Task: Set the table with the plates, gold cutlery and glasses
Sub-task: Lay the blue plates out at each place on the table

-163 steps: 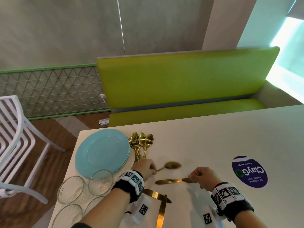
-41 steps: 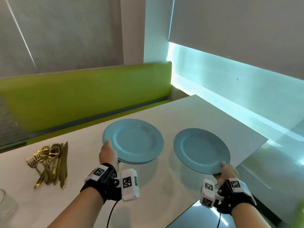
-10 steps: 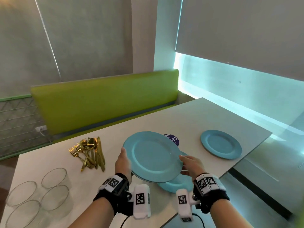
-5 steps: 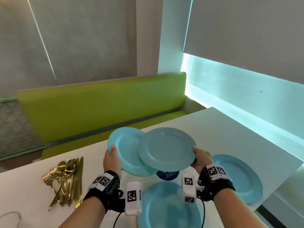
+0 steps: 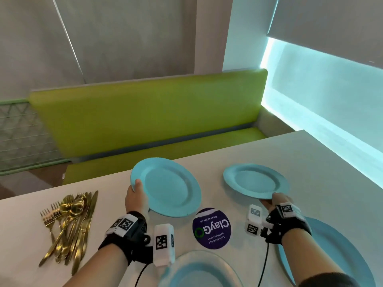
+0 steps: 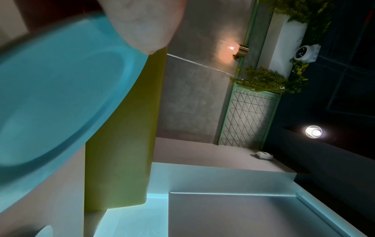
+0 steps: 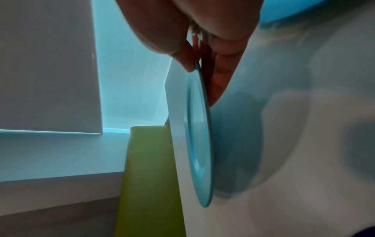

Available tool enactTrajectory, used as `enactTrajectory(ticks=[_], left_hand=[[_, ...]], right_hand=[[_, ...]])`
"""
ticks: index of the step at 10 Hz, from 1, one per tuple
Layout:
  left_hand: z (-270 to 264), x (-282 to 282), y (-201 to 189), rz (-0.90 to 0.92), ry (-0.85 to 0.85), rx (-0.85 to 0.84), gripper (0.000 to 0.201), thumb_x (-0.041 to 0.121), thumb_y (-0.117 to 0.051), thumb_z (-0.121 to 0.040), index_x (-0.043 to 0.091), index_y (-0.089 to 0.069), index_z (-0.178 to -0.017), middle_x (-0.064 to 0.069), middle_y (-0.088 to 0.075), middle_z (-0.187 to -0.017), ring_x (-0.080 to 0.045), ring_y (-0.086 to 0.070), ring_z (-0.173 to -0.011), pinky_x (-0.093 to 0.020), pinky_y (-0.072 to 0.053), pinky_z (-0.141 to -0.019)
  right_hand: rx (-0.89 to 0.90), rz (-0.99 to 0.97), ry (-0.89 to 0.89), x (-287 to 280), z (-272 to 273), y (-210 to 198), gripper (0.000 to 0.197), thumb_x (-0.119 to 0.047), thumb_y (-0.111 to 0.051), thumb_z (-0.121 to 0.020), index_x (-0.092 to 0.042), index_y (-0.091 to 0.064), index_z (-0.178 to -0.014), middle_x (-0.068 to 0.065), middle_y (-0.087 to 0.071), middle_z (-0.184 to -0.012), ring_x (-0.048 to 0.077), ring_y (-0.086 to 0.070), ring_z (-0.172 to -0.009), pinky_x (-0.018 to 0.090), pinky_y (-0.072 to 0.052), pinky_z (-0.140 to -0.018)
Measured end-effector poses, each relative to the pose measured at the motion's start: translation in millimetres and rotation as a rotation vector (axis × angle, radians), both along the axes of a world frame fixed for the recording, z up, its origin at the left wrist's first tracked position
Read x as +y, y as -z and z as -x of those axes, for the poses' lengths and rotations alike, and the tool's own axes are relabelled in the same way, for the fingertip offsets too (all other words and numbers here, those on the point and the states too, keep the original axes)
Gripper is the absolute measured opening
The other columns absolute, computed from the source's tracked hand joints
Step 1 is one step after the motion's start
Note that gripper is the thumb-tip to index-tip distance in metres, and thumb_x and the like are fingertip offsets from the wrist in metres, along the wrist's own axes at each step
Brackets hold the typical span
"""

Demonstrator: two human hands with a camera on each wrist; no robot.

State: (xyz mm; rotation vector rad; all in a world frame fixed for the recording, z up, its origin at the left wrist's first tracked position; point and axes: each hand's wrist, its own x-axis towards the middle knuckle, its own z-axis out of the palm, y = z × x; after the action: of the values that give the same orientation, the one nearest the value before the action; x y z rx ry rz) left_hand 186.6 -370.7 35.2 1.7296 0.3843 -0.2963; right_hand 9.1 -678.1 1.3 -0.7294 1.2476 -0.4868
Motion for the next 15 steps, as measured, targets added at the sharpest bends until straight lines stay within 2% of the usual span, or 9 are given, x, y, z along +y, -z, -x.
enactTrajectory(ticks=[1,2,3,6,8,10,12,14,15], left_hand=[[-4,-8,2,0.002,-0.012,0.012,0.048,0.04,-0.031,-0.098,0.01,-0.047,-0.132,-0.019,-0.056,-0.126,-0.037,-0.055,-0.112,-0.046,-0.047,-0.097],[-6,-14,1,0.018,-0.024,0.027,0.047,0.04,-0.031,-0.098,0.012,-0.047,-0.133,-0.018,-0.056,-0.125,-0.037,-0.055,-0.112,-0.044,-0.047,-0.094],[-9,-17,4,0.068,-0.047,0.035,0.045,0.041,-0.034,-0.096,0.017,-0.048,-0.132,-0.016,-0.057,-0.127,-0.037,-0.057,-0.112,-0.047,-0.048,-0.095],[-7,-23,8,0.103,-0.048,0.067,0.044,0.039,-0.035,-0.097,0.016,-0.049,-0.132,-0.014,-0.058,-0.125,-0.036,-0.057,-0.111,-0.048,-0.048,-0.096],[0,-26,7,0.106,-0.012,0.086,0.046,0.038,-0.034,-0.098,0.012,-0.046,-0.134,-0.015,-0.055,-0.127,-0.036,-0.056,-0.114,-0.044,-0.047,-0.094],[5,-23,15,0.167,0.023,0.158,0.039,0.041,-0.039,-0.096,0.017,-0.055,-0.122,-0.012,-0.062,-0.116,-0.035,-0.062,-0.106,-0.049,-0.051,-0.092],[2,-5,17,0.183,0.047,0.202,0.03,0.04,-0.041,-0.097,0.017,-0.055,-0.11,-0.013,-0.063,-0.108,-0.033,-0.062,-0.094,-0.044,-0.053,-0.082],[-6,26,14,0.095,0.001,0.209,0.03,0.031,-0.045,-0.097,0.016,-0.047,-0.071,-0.007,-0.045,-0.073,-0.021,-0.047,-0.068,-0.031,-0.043,-0.071],[-6,46,17,0.068,-0.043,0.218,0.024,0.028,-0.046,-0.097,0.008,-0.052,-0.086,-0.007,-0.042,-0.071,-0.02,-0.043,-0.063,-0.032,-0.045,-0.07]], right_hand=[[-0.024,-0.028,0.043,-27,-8,40,0.039,-0.002,-0.034,-0.097,0.0,-0.037,-0.136,0.015,-0.041,-0.139,0.024,-0.046,-0.107,0.02,-0.054,-0.04],[0.004,0.032,0.08,-25,-16,42,0.032,-0.009,-0.05,-0.094,0.0,-0.051,-0.124,0.017,-0.054,-0.116,0.031,-0.057,-0.113,0.032,-0.058,-0.077],[-0.026,0.009,0.115,-27,-23,46,0.039,-0.016,-0.054,-0.094,-0.005,-0.047,-0.13,0.014,-0.055,-0.125,0.026,-0.062,-0.09,0.033,-0.053,-0.081],[0.054,0.112,-0.091,-20,-33,44,0.047,0.003,-0.045,-0.094,0.005,-0.034,-0.139,0.016,-0.044,-0.115,0.022,-0.039,-0.099,0.036,-0.036,-0.106],[0.269,0.284,-0.333,5,-47,45,0.056,-0.004,-0.061,-0.086,-0.002,-0.039,-0.137,0.009,-0.055,-0.088,0.022,-0.054,-0.075,0.046,-0.048,-0.097],[0.115,0.134,-0.7,74,-70,25,0.022,-0.019,-0.044,-0.099,-0.002,-0.052,-0.11,0.008,-0.055,-0.078,0.018,-0.055,-0.06,0.026,-0.05,-0.047],[-0.026,-0.026,-0.602,104,-93,27,0.032,0.004,-0.034,-0.095,0.006,-0.05,-0.123,0.016,-0.061,-0.084,0.026,-0.058,-0.071,0.028,-0.052,-0.04],[-0.029,-0.027,-0.538,125,-112,33,0.034,0.006,-0.032,-0.097,0.008,-0.042,-0.129,0.014,-0.056,-0.081,0.027,-0.055,-0.067,0.034,-0.053,-0.036],[0.023,-0.005,-0.51,132,-120,44,0.034,0.005,-0.034,-0.097,0.004,-0.042,-0.13,0.017,-0.057,-0.087,0.03,-0.056,-0.067,0.038,-0.054,-0.04]])
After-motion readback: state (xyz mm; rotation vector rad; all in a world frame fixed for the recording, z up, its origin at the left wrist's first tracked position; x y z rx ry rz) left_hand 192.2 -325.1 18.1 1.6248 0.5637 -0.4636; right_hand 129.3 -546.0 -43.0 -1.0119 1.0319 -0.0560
